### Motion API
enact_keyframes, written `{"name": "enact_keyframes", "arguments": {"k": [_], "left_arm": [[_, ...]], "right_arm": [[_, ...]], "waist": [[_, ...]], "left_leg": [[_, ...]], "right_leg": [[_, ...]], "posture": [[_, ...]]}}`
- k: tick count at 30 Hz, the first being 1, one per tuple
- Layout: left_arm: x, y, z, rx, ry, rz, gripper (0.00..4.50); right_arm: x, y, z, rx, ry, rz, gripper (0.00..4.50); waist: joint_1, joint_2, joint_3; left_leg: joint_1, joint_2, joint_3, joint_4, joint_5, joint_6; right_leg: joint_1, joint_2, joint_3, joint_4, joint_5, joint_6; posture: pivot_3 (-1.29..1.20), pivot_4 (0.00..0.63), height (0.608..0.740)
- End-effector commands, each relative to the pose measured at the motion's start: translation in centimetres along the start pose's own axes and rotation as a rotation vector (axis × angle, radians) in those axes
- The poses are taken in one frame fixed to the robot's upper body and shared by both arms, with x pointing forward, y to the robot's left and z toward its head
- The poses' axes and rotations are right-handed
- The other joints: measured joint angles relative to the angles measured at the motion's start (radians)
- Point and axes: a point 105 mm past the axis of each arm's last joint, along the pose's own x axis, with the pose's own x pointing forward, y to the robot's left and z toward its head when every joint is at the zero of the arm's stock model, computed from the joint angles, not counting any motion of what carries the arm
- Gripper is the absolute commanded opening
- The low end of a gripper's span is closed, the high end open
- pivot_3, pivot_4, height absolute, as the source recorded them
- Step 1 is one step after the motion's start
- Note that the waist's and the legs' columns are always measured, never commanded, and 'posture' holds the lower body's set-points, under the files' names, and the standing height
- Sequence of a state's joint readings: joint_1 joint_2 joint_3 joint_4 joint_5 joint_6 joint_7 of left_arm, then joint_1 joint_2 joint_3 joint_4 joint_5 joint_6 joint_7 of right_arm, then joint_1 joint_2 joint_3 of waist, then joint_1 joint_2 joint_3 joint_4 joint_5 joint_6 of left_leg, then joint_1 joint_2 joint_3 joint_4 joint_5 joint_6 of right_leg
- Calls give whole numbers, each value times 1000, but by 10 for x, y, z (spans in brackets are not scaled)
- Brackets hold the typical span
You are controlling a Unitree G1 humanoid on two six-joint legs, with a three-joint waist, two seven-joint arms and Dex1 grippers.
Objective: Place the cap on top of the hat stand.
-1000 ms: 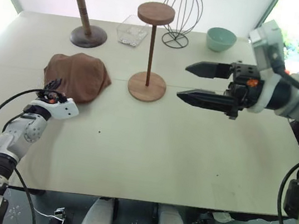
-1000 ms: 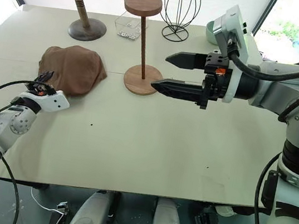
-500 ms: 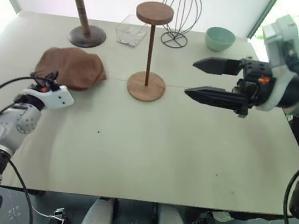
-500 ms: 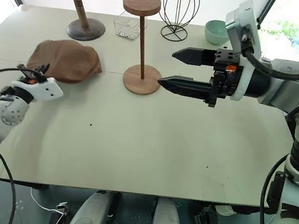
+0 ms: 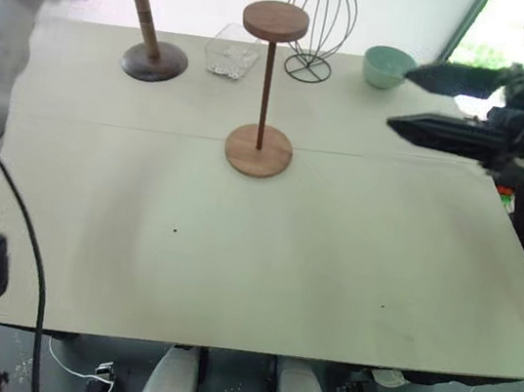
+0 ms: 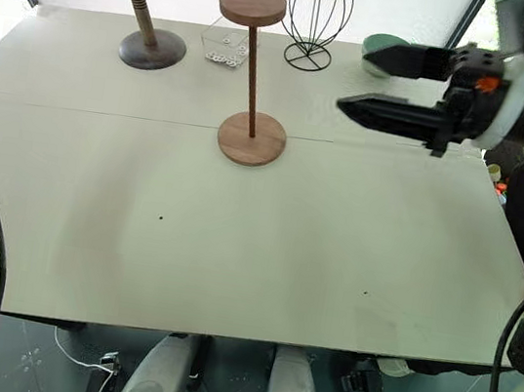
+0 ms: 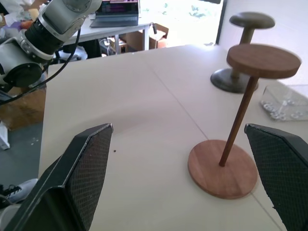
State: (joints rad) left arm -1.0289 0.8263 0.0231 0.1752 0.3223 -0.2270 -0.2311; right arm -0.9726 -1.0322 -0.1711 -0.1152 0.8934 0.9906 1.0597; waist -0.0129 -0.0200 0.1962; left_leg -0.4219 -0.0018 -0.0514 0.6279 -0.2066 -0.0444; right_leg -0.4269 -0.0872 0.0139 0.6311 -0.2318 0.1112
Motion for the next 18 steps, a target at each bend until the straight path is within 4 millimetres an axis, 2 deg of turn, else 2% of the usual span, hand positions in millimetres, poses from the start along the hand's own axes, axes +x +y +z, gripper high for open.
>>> {"name": "enact_keyframes", "arguments": {"k": [1,4,11,14,18], "left_arm": [[9,-5,26,-42,-81,-17,38],[8,-32,43,-69,-131,-96,38],[-14,-85,49,-70,-124,-268,38],[-21,-98,47,-19,-106,-295,38],[-23,-111,43,-36,-78,-315,38]], "right_arm": [[-7,1,15,-65,-37,-20,4500],[-7,1,12,-56,-34,-28,4500],[-8,4,14,-42,-58,-32,4500],[-8,5,13,-40,-61,-35,4500],[-8,5,15,-43,-71,-38,4500]], "waist": [[-4,0,0],[-4,0,0],[-1,0,0],[1,0,0],[3,0,0]], "left_leg": [[0,0,0,1,0,0],[0,0,0,2,0,0],[0,0,0,2,0,0],[-1,0,0,2,0,0],[-2,0,-1,3,0,0]], "right_leg": [[0,0,0,0,0,0],[0,0,1,1,0,0],[0,0,1,1,0,1],[0,0,1,1,0,1],[0,0,1,1,0,1]], "posture": [[0,150,740],[0,150,740],[0,150,740],[0,150,740],[0,150,740]]}}
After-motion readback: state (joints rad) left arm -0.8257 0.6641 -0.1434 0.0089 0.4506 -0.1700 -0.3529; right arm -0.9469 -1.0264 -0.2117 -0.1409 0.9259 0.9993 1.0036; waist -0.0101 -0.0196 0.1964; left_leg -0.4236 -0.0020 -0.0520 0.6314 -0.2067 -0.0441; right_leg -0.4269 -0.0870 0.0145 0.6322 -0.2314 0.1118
